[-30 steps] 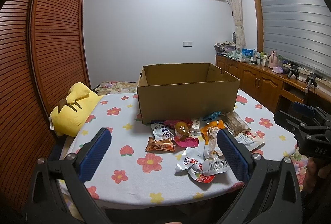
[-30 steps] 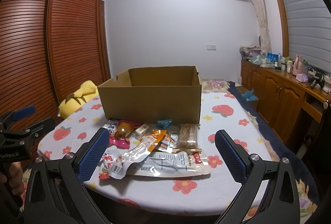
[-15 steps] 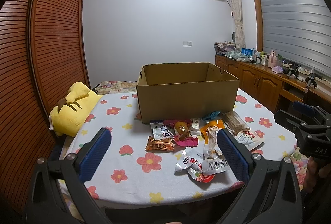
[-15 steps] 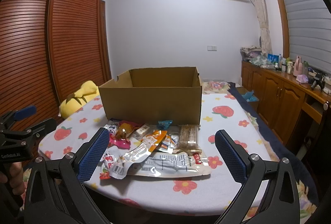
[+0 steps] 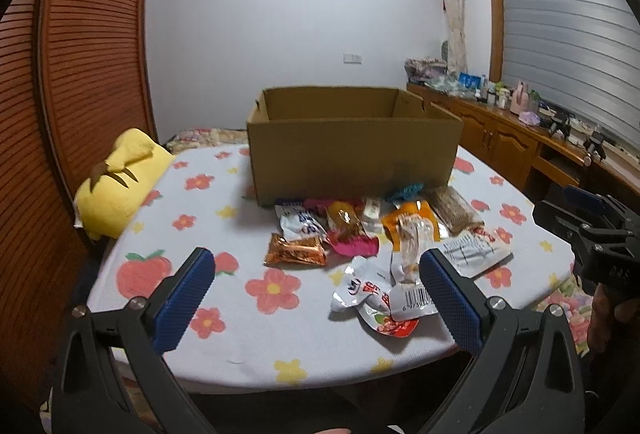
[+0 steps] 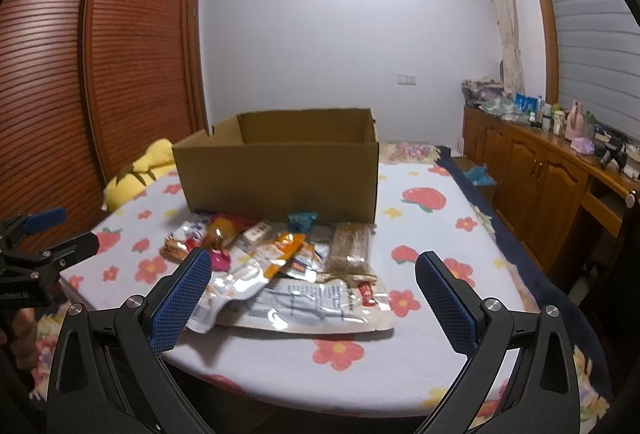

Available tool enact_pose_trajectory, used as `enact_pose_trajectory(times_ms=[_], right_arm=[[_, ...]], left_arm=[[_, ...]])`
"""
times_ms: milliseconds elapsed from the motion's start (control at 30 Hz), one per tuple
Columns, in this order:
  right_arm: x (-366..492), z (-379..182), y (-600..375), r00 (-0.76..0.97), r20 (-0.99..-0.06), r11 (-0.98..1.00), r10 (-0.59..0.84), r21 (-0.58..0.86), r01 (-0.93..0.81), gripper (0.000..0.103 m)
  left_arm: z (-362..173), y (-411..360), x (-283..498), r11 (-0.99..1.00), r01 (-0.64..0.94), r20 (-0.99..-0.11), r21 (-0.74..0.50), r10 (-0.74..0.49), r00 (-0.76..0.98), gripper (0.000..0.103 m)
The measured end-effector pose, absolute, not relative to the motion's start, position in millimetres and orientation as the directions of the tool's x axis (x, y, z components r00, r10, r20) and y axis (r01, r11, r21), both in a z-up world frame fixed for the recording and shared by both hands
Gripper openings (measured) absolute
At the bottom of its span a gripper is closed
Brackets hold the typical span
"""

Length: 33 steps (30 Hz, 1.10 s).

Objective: Organize snacks
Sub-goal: 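Reach the left tool to the orange pouch while the right tool reaches the granola bar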

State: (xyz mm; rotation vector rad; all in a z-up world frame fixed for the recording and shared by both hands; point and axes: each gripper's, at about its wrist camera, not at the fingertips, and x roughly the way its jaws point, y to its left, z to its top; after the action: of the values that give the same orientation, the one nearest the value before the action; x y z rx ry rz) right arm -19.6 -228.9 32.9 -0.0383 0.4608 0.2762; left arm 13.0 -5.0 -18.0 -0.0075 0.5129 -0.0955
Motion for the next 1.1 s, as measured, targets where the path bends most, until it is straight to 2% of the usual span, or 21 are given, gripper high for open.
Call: enact_pose_trajectory(times_ms=[133, 333, 1100], right_arm=[[-6, 22, -237, 0.837, -0.483, 0.958, 0.257, 0.016, -0.285, 0.103], [13, 10, -241, 0.789, -0.547, 0.947, 0.28, 0.022, -0.321, 0.097], [116, -15, -233, 0.603, -0.722, 0.913, 0.34, 0.099, -0.396, 0.074]], left_arm=[[-28, -13, 28, 0.99, 0.137, -0.525, -0.033, -0.134, 0.841, 0.102], [-37, -29, 49, 0.975, 0.219, -0.575, -0.043, -0.204, 0.793, 0.1], [-41, -55, 112, 0.935, 0.344, -0.682, -0.087, -0.307, 0.663, 0.085]])
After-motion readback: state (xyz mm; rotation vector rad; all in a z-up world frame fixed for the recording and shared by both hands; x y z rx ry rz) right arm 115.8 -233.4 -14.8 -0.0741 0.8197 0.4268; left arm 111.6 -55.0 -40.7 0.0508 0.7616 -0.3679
